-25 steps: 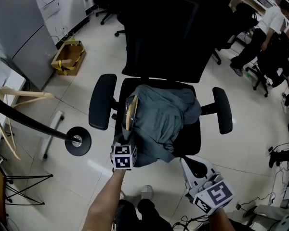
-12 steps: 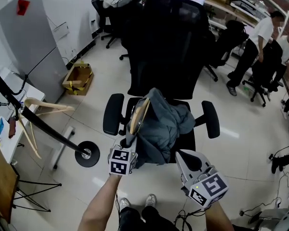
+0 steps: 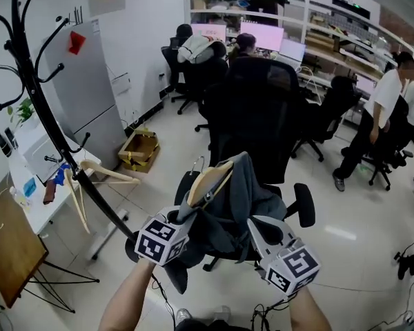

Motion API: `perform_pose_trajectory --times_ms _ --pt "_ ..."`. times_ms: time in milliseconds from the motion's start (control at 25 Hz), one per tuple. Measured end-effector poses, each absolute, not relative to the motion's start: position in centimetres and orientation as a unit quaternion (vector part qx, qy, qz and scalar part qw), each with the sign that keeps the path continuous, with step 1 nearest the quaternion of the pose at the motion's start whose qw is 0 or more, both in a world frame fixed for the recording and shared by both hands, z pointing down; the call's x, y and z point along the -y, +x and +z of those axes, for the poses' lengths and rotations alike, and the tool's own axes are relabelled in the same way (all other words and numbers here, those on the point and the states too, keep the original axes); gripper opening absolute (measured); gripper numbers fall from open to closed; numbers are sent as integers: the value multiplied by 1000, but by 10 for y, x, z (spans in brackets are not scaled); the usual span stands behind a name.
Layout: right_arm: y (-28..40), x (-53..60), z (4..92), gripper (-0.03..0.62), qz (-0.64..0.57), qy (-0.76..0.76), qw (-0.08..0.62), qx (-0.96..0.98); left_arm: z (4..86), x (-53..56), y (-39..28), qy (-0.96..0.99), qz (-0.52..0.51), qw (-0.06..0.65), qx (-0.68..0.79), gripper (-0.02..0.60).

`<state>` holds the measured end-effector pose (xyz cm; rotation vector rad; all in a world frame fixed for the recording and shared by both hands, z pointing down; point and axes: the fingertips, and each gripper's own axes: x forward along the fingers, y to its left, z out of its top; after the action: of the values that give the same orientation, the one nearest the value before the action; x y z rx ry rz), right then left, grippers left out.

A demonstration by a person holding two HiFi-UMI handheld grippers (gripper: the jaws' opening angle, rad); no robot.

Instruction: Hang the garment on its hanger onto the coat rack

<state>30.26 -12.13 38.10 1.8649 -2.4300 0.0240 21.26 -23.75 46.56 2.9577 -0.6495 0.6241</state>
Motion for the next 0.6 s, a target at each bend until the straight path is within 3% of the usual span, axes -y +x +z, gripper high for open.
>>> perform_pose_trajectory --times_ms 600 --pt "160 121 311 14 -57 565 -5 823 324 184 38 965 179 -26 192 17"
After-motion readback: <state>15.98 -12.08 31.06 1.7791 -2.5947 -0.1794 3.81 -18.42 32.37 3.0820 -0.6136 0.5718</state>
